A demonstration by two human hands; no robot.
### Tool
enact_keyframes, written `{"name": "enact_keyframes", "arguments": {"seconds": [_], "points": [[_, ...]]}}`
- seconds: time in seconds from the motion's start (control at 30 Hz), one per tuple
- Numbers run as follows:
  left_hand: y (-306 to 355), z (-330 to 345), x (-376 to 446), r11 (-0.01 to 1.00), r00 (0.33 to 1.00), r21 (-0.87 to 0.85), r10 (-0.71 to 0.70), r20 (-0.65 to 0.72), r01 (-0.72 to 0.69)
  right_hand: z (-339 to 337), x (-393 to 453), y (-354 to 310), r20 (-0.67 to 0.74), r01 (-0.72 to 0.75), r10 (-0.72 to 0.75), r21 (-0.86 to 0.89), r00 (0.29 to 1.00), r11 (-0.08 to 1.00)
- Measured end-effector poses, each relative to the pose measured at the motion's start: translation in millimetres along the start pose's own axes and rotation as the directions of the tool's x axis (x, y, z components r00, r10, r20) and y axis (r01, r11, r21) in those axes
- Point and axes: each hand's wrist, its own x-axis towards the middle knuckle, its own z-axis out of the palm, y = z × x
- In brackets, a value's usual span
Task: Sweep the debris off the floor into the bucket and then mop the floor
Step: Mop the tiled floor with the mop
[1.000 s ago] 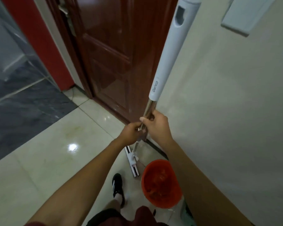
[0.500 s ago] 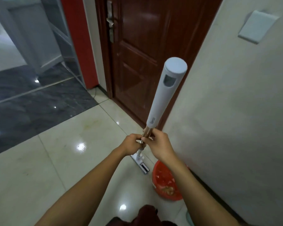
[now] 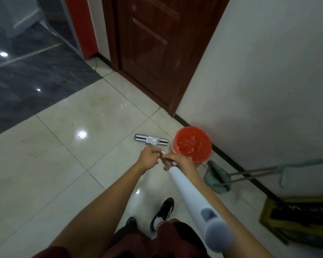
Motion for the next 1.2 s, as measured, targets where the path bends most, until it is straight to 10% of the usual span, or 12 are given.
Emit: {"name": "enact_keyframes", "arguments": {"seconds": [0.17, 0.47, 0.87, 1.2], "points": [[-28, 30, -15, 0.893, 0.963, -0.385, -0.268, -0.037, 0.234, 14, -57, 4, 0.032, -0.033, 0.034, -0.033, 0.999, 0.999], [-78, 94, -15, 0.816, 0.863, -0.284, -0.494, 0.107, 0.503, 25, -131, 57, 0.186, -0.235, 0.247, -0.085, 0.951, 0.968], [-132, 179, -12, 0.744, 0.773, -0.220, -0.624, 0.109, 0.631, 57, -152, 91, 0.401, -0.863, 0.785, 0.032, 0.473, 0.504], [-153, 180, -17, 0.760, 0.785, -0.212, -0.617, 0.061, 0.614, 99, -173, 97, 0.198, -0.680, 0.683, -0.092, 0.703, 0.727]]}}
